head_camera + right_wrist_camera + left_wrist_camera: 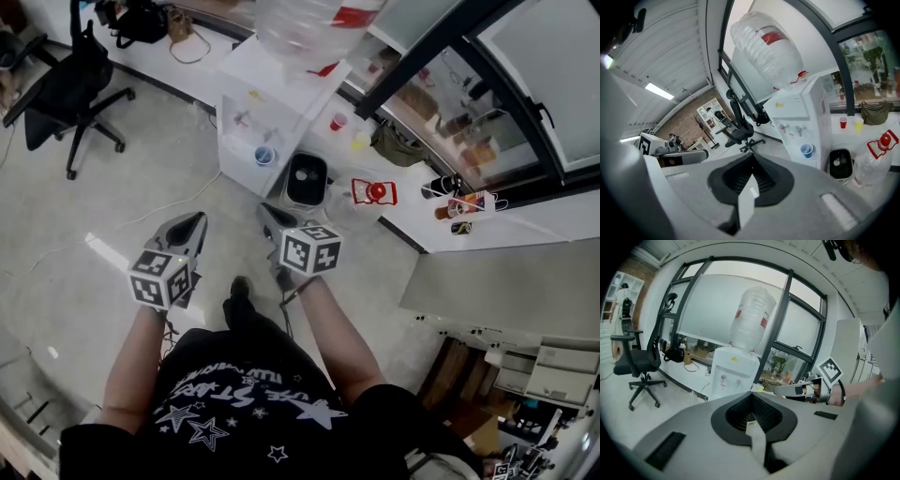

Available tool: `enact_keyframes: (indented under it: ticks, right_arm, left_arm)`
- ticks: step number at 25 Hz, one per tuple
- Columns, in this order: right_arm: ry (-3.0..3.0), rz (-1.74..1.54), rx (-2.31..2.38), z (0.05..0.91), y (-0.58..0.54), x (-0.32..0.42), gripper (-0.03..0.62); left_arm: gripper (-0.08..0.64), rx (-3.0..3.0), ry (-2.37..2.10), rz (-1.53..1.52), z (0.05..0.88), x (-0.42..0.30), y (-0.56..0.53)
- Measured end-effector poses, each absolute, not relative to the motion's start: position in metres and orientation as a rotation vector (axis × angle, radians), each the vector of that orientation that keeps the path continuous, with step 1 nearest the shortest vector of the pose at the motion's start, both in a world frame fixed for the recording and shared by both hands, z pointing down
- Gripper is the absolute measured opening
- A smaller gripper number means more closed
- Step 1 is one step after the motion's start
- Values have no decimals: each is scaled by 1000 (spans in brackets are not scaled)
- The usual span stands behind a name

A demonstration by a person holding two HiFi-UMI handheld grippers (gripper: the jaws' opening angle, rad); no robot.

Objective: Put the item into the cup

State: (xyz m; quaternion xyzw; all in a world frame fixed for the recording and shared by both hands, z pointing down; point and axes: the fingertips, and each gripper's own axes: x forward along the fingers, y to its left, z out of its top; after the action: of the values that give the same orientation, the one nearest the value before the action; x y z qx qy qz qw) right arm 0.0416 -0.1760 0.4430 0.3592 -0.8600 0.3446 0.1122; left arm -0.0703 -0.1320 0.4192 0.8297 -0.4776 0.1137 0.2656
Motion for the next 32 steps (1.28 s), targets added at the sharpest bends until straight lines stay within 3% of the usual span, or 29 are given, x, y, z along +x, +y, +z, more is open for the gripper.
enact_keyframes:
  ticks: [32]
  right_arm:
    - [-2571, 897, 1177, 389, 110, 35, 0]
  left_arm:
    - [5, 2314, -1267, 184, 375, -108, 142]
